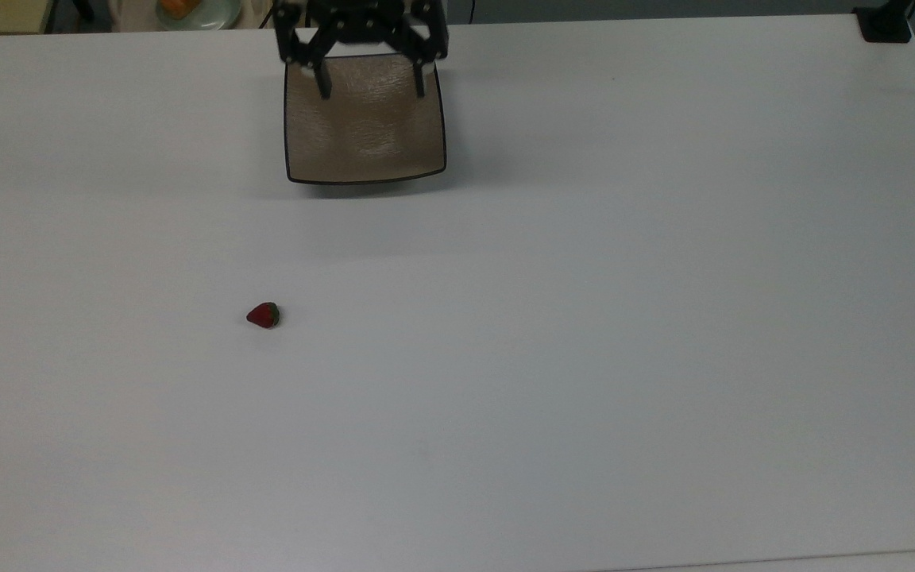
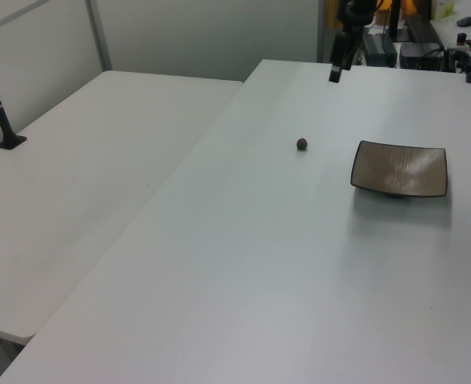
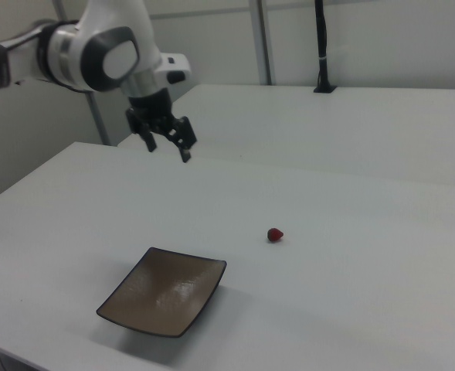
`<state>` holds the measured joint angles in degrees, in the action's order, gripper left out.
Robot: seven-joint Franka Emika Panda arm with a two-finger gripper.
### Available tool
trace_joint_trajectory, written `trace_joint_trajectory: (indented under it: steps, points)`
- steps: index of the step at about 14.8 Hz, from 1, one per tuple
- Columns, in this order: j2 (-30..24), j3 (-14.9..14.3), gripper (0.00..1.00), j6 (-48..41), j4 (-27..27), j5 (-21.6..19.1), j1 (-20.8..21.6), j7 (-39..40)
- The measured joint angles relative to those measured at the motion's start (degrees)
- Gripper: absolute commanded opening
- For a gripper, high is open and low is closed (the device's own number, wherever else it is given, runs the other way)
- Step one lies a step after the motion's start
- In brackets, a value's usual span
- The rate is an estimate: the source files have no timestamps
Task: Strawberries on a ceramic plate
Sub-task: 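Move the open gripper over the red strawberry and descend toward it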
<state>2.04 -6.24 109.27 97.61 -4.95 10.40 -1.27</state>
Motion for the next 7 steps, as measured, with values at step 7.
trace_joint_trajectory:
  steps: [7]
  points:
    - [8.4,-0.4,1.00,13.1,0.0,0.5,-3.9,0.2]
